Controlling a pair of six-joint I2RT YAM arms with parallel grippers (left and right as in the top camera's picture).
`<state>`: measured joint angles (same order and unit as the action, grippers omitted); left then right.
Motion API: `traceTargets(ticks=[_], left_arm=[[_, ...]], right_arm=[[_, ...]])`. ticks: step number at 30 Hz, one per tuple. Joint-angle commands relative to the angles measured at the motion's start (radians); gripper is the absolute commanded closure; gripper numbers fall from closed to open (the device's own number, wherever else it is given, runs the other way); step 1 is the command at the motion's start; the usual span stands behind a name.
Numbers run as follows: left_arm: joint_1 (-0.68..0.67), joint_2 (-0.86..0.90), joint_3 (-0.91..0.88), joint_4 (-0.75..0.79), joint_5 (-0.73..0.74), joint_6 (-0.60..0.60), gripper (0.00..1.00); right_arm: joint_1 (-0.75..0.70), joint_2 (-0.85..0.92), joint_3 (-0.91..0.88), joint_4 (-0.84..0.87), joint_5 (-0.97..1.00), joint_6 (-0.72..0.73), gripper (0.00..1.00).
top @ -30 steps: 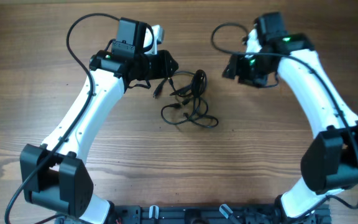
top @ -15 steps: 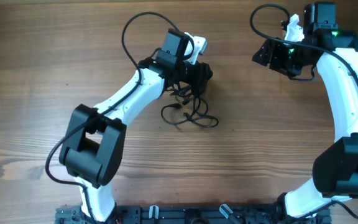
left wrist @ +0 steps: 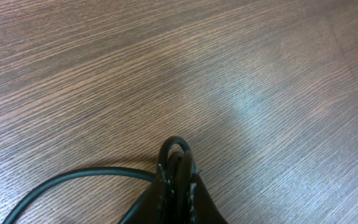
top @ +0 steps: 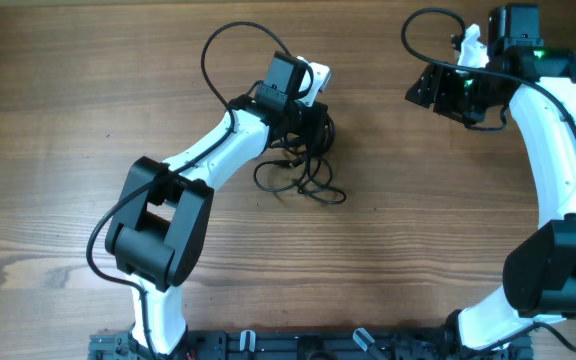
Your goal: Untangle cables
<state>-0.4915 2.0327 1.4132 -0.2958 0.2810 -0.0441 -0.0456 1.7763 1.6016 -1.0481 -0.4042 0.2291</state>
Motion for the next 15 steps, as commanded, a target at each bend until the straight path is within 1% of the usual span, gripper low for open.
traceTargets(ticks=[1, 3, 4, 5, 6, 7, 11, 14, 15], left_arm=[[0.011, 0.01, 0.005, 0.028, -0.01, -0.095, 0.96], [0.025, -0.002, 0.01, 0.047, -0.009, -0.189, 0.96], [0.037, -0.017, 0.016, 0.046, -0.008, -0.278, 0.96], [0.049, -0.035, 0.02, 0.046, 0.004, -0.339, 0.96], [0.066, -0.067, 0.021, 0.047, 0.064, -0.409, 0.96], [0.077, -0.089, 0.022, 0.05, 0.121, -0.445, 0.96], [0.128, -0.169, 0.022, 0.054, 0.411, -0.536, 0.96], [0.166, -0.189, 0.022, 0.056, 0.519, -0.606, 0.96], [0.183, -0.191, 0.022, 0.069, 0.561, -0.664, 0.96]], right_arm=[[0.003, -0.015, 0.01, -0.005, -0.044, -0.02, 0.35], [0.004, -0.015, 0.01, -0.004, -0.093, -0.039, 0.35], [0.01, -0.015, 0.01, -0.002, -0.148, -0.083, 0.35], [0.02, -0.015, 0.01, 0.0, -0.181, -0.106, 0.35], [0.036, -0.015, 0.01, 0.003, -0.206, -0.13, 0.35], [0.055, -0.015, 0.01, 0.007, -0.219, -0.145, 0.35], [0.121, -0.015, 0.01, 0.023, -0.226, -0.147, 0.35], [0.143, -0.015, 0.01, 0.023, -0.226, -0.146, 0.35], [0.146, -0.015, 0.01, 0.024, -0.226, -0.147, 0.36]])
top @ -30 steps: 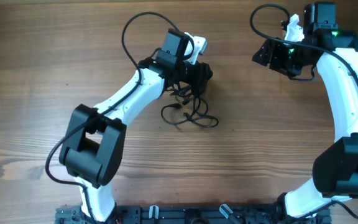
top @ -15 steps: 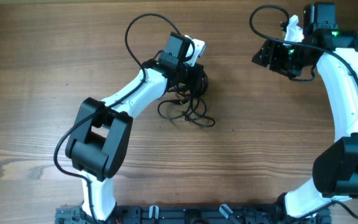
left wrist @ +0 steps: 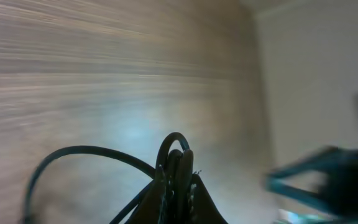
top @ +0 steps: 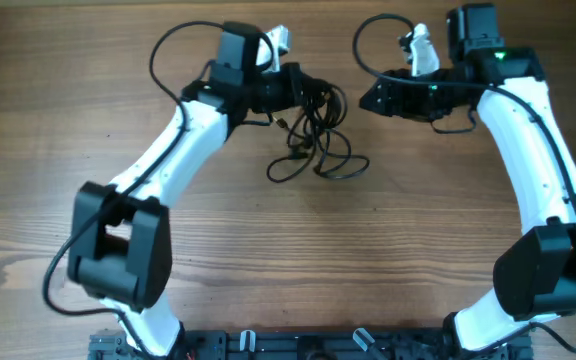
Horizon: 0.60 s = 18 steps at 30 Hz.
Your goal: Untangle cables
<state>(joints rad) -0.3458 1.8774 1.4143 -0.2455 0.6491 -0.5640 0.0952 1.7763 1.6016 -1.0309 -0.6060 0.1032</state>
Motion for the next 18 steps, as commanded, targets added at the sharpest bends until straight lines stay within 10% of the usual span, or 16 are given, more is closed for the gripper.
traceTargets(ticks=[1, 9, 18], left_arm=[[0.05, -0.035, 0.021, 0.03, 0.217, -0.185, 0.96], [0.081, -0.035, 0.021, 0.055, 0.286, -0.458, 0.96], [0.101, -0.035, 0.021, 0.056, 0.331, -0.828, 0.96]], right_arm=[[0.005, -0.015, 0.01, 0.009, -0.024, -0.011, 0.36], [0.005, -0.014, 0.01, 0.032, 0.084, 0.192, 0.36], [0.005, -0.011, 0.006, 0.043, -0.153, -0.028, 0.36]])
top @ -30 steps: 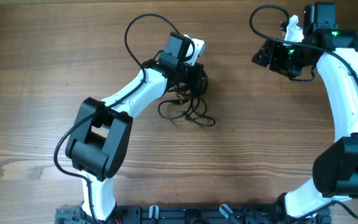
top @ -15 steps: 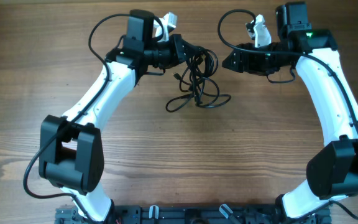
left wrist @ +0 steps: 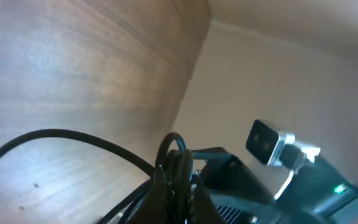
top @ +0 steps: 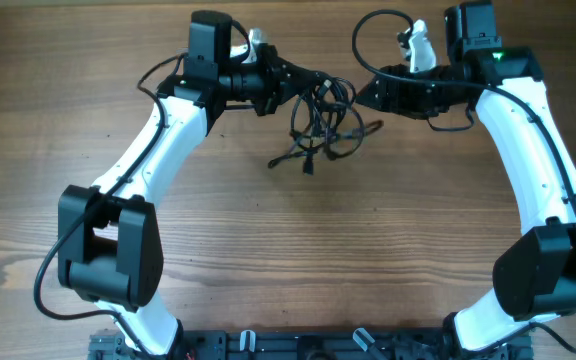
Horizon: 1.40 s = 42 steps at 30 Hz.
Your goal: Untangle cables
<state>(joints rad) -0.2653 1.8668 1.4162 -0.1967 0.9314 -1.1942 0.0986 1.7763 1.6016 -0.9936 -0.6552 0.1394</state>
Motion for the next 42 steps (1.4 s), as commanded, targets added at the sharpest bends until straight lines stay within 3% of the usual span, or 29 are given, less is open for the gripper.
traceTargets(ticks=[1, 3, 5, 13, 19, 25, 35, 38, 42], left_arm=[[0.025, -0.025, 0.019, 0.007, 0.048, -0.275, 0.96], [0.031, -0.025, 0.019, 0.007, 0.048, -0.404, 0.96], [0.032, -0.025, 0.019, 0.007, 0.048, -0.453, 0.96], [0.033, -0.025, 0.019, 0.007, 0.048, -0.467, 0.96], [0.033, -0.025, 0.019, 0.043, 0.097, -0.467, 0.96], [0.061, -0.025, 0.019, 0.325, 0.203, -0.504, 0.96], [0.235, -0.025, 0.018, 0.312, 0.331, -0.37, 0.96], [0.237, -0.025, 0.018, 0.312, 0.379, -0.301, 0.96], [0.238, -0.025, 0.018, 0.313, 0.415, -0.3, 0.96]], right_arm=[[0.001, -0.01, 0.006, 0.0, -0.106, -0.05, 0.35], [0.002, 0.005, 0.006, -0.013, -0.15, 0.008, 0.36], [0.002, 0.018, 0.006, -0.015, -0.159, 0.047, 0.36], [0.053, 0.069, 0.006, 0.014, -0.217, 0.075, 0.37], [0.103, 0.141, 0.006, 0.085, -0.117, 0.167, 0.6], [0.058, 0.167, 0.006, 0.067, 0.047, 0.177, 0.96], [-0.201, 0.167, 0.006, 0.046, 0.249, 0.135, 0.96], [-0.218, 0.167, 0.006, 0.068, 0.463, 0.221, 0.96], [-0.218, 0.167, 0.006, 0.1, 0.729, 0.311, 0.95]])
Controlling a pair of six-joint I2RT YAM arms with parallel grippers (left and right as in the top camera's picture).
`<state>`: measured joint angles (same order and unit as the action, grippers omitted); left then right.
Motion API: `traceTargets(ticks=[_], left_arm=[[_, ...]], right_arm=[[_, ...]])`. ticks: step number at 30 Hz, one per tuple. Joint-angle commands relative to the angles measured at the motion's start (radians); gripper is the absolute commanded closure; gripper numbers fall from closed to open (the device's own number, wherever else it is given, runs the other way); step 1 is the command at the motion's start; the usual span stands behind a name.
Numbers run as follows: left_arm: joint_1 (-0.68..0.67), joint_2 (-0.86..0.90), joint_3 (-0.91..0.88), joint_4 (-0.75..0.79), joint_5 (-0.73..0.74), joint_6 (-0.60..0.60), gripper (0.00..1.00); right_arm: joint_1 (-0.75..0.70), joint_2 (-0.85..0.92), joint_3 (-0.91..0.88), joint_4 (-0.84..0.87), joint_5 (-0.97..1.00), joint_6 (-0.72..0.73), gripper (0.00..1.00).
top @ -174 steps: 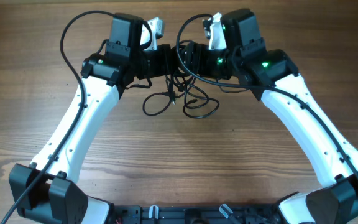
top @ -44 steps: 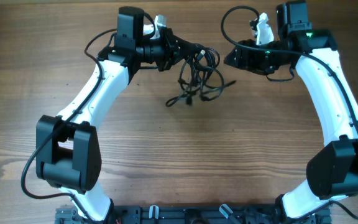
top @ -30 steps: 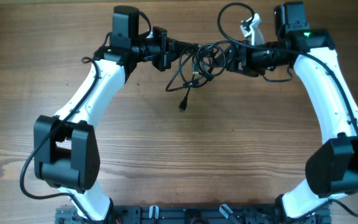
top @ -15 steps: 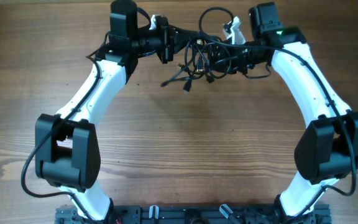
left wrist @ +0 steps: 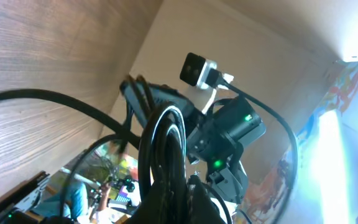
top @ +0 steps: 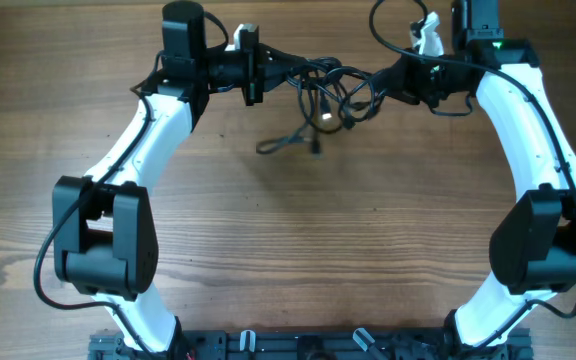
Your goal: Untangle cables
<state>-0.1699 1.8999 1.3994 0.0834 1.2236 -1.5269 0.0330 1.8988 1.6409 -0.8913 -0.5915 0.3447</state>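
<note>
A tangle of black cables (top: 330, 85) hangs above the back of the wooden table (top: 288, 250), stretched between both grippers. My left gripper (top: 276, 72) is shut on its left side. In the left wrist view the left gripper (left wrist: 182, 200) clamps several black loops (left wrist: 166, 143) that rise from the jaws. My right gripper (top: 392, 80) grips the tangle's right side, and strands run into it (left wrist: 143, 94). Loose cable ends (top: 288, 145) dangle below the tangle, just over the table.
Both arms reach to the table's far edge from their bases at the front rail (top: 288, 345). The right arm's wrist camera (left wrist: 201, 67) faces the left gripper. A thin black wire (left wrist: 48, 99) arcs across the left wrist view. The room lies beyond the back edge.
Both grippers have moved farther back and apart. The tangle is higher and pulled wider between them, with only its loose ends near the table. The left wrist has tilted up toward the right arm.
First my left gripper was shut on the tangle lying mid-table, with the right arm away at the back right. Then the tangle sat farther back and the right gripper was close to it. Later the right gripper reached it; now the tangle is stretched between both.
</note>
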Motion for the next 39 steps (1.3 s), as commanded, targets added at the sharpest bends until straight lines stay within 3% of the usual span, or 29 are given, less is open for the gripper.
traceTargets(ticks=[1, 4, 7, 9, 11, 12, 13, 14, 18, 22, 27, 33, 36, 39], left_arm=[[0.143, -0.058, 0.035, 0.033, 0.123, 0.032, 0.96], [0.142, -0.058, 0.035, 0.033, 0.122, 0.032, 0.96], [0.133, -0.058, 0.035, 0.029, 0.123, 0.145, 0.96], [0.117, -0.058, 0.035, 0.004, 0.122, 0.275, 0.96], [0.096, -0.058, 0.035, -0.021, 0.123, 0.51, 0.96], [0.086, -0.058, 0.035, -0.059, 0.122, 0.65, 0.96], [0.076, -0.058, 0.035, -0.11, 0.116, 0.777, 0.96], [0.07, -0.058, 0.035, -0.15, 0.107, 0.85, 0.96], [0.032, -0.058, 0.035, -0.377, -0.017, 1.165, 0.96], [-0.006, -0.058, 0.035, -0.417, -0.1, 1.27, 0.96], [-0.042, -0.07, 0.035, -0.328, -0.014, 1.28, 0.96], [-0.005, -0.096, 0.035, -0.113, 0.153, 0.881, 0.96], [-0.003, -0.096, 0.035, -0.109, 0.156, 0.775, 0.96], [-0.003, -0.096, 0.035, -0.109, 0.155, 0.729, 0.96]], right_arm=[[-0.153, 0.045, -0.033, 0.0, 0.692, 0.113, 0.95], [-0.153, 0.044, -0.033, 0.011, 0.769, 0.129, 0.92], [-0.152, 0.044, -0.033, 0.068, 0.56, 0.005, 0.9], [-0.152, 0.044, -0.032, 0.096, 0.365, -0.093, 0.85], [-0.152, 0.044, -0.018, 0.098, 0.14, -0.224, 0.75], [-0.153, 0.041, -0.003, 0.088, 0.017, -0.306, 0.65], [-0.152, 0.037, 0.014, 0.072, -0.073, -0.359, 0.49], [-0.152, 0.031, 0.026, 0.059, -0.127, -0.386, 0.45], [-0.152, -0.025, 0.043, 0.056, -0.293, -0.394, 0.35], [-0.142, -0.069, 0.043, 0.027, -0.353, -0.365, 0.32], [-0.045, -0.074, 0.042, -0.066, -0.352, -0.439, 0.33], [0.074, -0.073, 0.039, -0.075, -0.196, -0.536, 0.32], [0.115, -0.073, 0.039, -0.07, -0.191, -0.543, 0.32], [0.127, -0.073, 0.039, -0.036, -0.191, -0.415, 0.33]])
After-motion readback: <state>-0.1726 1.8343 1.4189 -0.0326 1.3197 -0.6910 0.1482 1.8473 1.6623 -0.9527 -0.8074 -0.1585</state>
